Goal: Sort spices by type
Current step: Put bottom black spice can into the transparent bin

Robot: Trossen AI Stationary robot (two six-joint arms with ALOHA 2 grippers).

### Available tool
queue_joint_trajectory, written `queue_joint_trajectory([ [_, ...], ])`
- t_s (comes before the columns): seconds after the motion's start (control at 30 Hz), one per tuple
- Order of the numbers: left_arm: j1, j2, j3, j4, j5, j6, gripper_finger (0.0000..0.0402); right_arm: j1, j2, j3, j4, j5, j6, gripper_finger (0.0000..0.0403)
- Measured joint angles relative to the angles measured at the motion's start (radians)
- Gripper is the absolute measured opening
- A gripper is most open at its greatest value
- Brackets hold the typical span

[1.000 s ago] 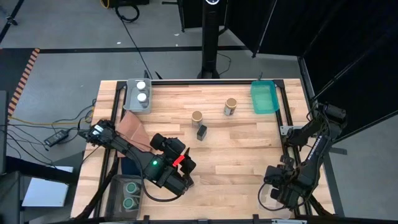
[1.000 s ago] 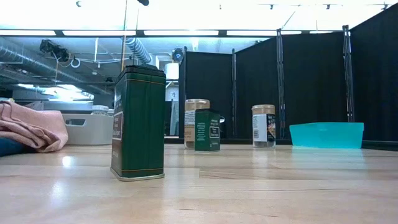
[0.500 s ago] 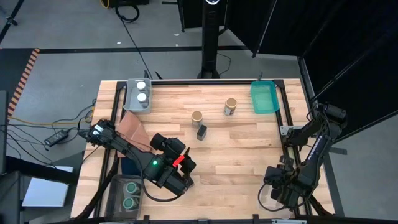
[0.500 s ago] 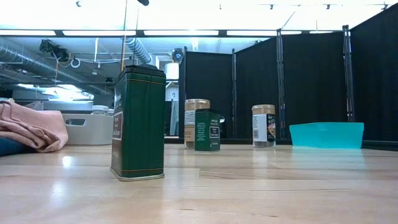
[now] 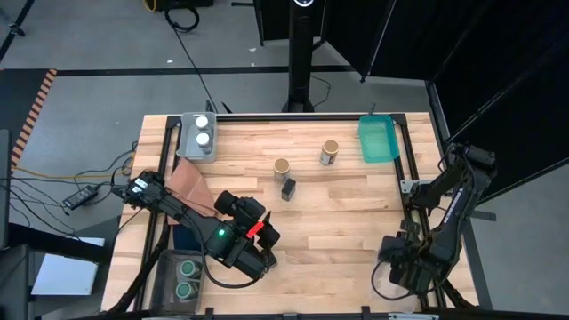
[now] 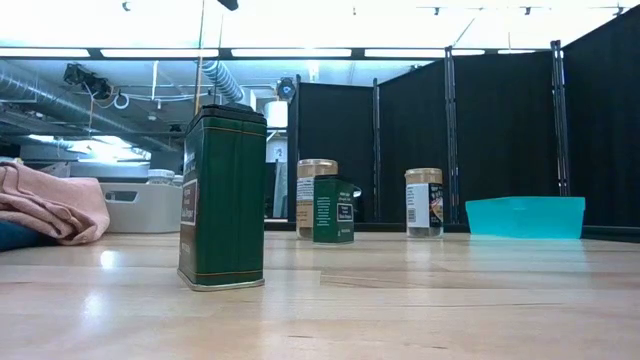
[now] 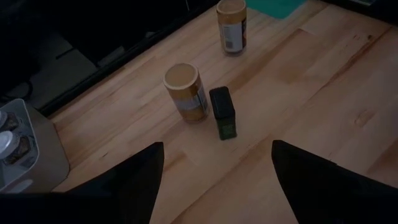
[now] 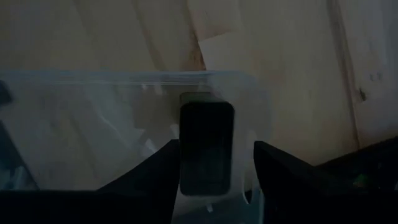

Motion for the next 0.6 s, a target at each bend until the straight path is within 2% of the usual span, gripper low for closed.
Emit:
queue_joint_trajectory([
  [0.17,0.000,0.000,0.000,0.000,0.064,0.104,0.0302,0.000,-0.080,0.017,-0.029,0.007,-0.026,0.0213],
  [0.27,0.000,0.000,0.000,0.011,0.142,0.256,0.0302,0.000,-0.145,0.026,-0.028,0.063,-0.038,0.0213],
  [0.43,-0.008,0.000,0.000,0.099,0.327,0.673,0.0302,-0.001,-0.246,0.027,-0.038,0.171,-0.045,0.0212],
  [0.6,-0.012,0.000,0.000,0.217,0.452,1.105,0.0302,-0.002,-0.304,0.027,-0.046,0.248,-0.045,0.0211],
])
